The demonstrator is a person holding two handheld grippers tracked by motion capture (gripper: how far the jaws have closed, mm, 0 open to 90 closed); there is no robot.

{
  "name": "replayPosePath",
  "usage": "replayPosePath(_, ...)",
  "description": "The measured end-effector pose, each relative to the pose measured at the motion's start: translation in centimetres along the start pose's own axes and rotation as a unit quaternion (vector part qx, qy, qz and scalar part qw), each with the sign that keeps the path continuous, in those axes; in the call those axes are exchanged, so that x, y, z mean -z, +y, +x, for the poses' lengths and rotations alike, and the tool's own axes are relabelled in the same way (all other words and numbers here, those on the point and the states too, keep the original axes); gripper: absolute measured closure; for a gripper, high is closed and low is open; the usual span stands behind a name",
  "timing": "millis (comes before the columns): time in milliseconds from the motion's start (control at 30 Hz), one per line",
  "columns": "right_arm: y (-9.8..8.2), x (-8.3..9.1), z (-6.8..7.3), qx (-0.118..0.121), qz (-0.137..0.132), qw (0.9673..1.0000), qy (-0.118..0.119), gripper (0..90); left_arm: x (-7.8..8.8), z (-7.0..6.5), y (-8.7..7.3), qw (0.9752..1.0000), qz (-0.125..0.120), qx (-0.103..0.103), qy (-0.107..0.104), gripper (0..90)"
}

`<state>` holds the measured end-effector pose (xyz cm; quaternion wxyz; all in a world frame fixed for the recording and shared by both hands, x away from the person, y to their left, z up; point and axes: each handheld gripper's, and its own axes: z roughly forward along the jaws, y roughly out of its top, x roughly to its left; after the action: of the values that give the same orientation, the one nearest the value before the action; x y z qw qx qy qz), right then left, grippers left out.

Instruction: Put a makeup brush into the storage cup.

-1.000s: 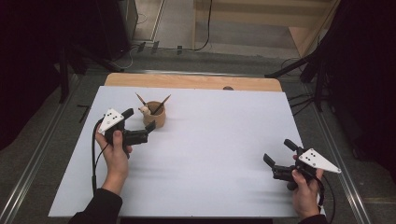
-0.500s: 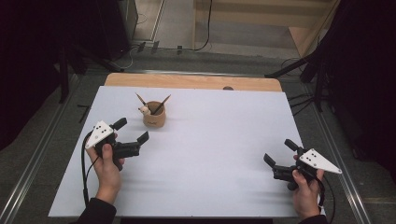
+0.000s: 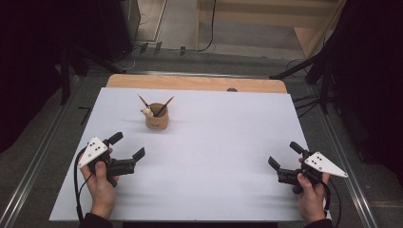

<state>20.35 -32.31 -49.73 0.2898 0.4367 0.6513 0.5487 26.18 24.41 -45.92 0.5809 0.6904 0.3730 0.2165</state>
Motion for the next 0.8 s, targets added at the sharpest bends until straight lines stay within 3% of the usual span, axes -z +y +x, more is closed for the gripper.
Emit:
replayPosePath(467,-0.1,-0.1,0.1,0.005,0.005,1.0,-0.004,0.0,2.4,0.4,-0.5,0.9999,-0.001,0.012,-0.003,0.0)
replayPosePath(800,-0.2,0.0,0.2,0.004,0.006,1.0,-0.005,0.0,3.9,0.9,-0.9,1.0,-0.003,-0.001,-0.003,0.0)
